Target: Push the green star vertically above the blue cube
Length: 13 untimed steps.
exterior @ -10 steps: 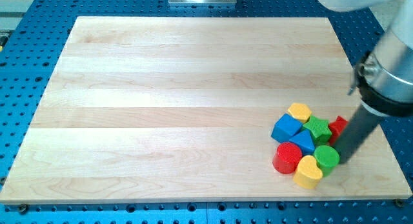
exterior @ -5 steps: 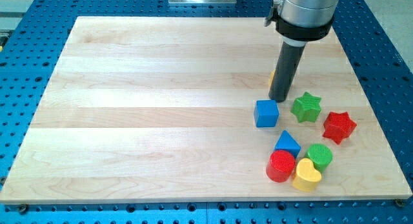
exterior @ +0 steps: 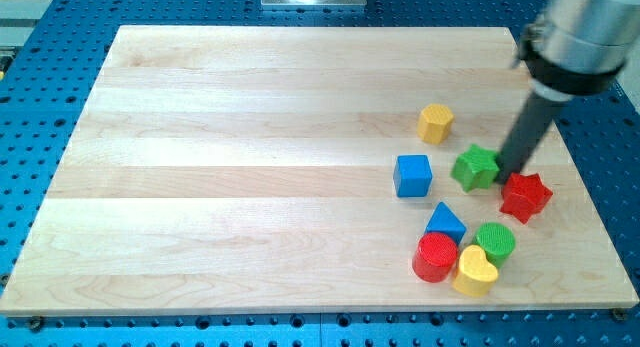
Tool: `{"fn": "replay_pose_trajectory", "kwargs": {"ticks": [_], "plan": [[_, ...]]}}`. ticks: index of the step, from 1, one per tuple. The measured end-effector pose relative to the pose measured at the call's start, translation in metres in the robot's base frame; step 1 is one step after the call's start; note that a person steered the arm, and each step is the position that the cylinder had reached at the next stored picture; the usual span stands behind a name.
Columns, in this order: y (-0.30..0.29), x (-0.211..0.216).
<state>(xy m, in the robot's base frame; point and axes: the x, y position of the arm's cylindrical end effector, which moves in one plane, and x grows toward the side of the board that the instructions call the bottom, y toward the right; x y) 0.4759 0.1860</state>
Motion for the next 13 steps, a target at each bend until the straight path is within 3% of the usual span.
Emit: {"fn": "replay_pose_trajectory", "kwargs": {"ticks": [1, 4, 5, 7, 9, 10, 12, 13], "plan": [[-0.053, -0.025], [-0.081, -0.013], [-0.041, 0.023], [-0.149, 0.013], [-0.184, -0.07], [-0.218, -0.086], [-0.147, -0.027], [-0.116, -0.031]]}}
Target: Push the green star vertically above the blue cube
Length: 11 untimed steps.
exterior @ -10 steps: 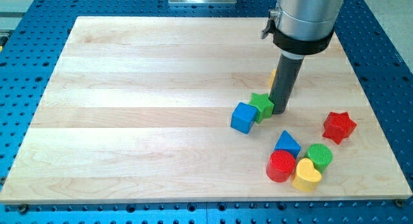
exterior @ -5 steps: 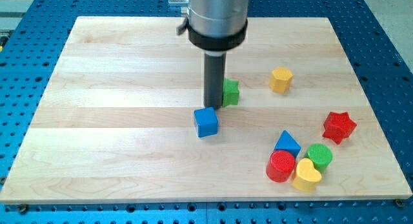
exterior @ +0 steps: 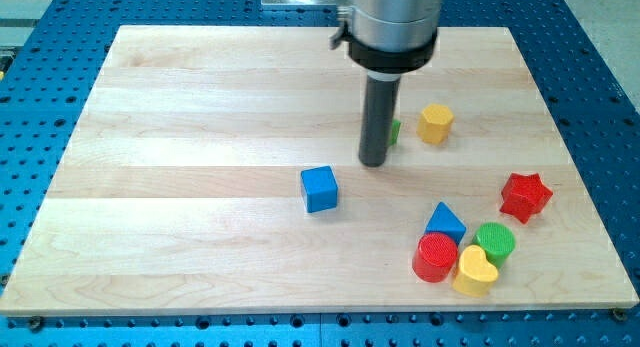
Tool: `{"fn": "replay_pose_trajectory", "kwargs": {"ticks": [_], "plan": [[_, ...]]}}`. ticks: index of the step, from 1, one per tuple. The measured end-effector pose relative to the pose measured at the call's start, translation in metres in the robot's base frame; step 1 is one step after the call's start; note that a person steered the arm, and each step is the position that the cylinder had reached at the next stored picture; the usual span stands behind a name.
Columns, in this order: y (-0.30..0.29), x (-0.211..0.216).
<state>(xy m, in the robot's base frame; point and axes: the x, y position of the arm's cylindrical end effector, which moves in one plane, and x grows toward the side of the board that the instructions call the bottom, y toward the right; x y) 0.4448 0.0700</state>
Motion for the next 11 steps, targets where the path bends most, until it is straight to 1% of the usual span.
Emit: {"fn": "replay_pose_trajectory", "kwargs": {"ticks": [1, 2, 3, 4, 5, 6, 7, 8, 9, 10, 11], "plan": [[-0.023, -0.052], [-0.02, -0.035], [0.013, -0.01], [0.019, -0.069], [-0.065, -0.106], [-0.074, -0.099], [-0.036, -0.075], [-0.002, -0.109], [-0.041, -0.127], [-0.025, -0.109], [-0.043, -0.156]]}}
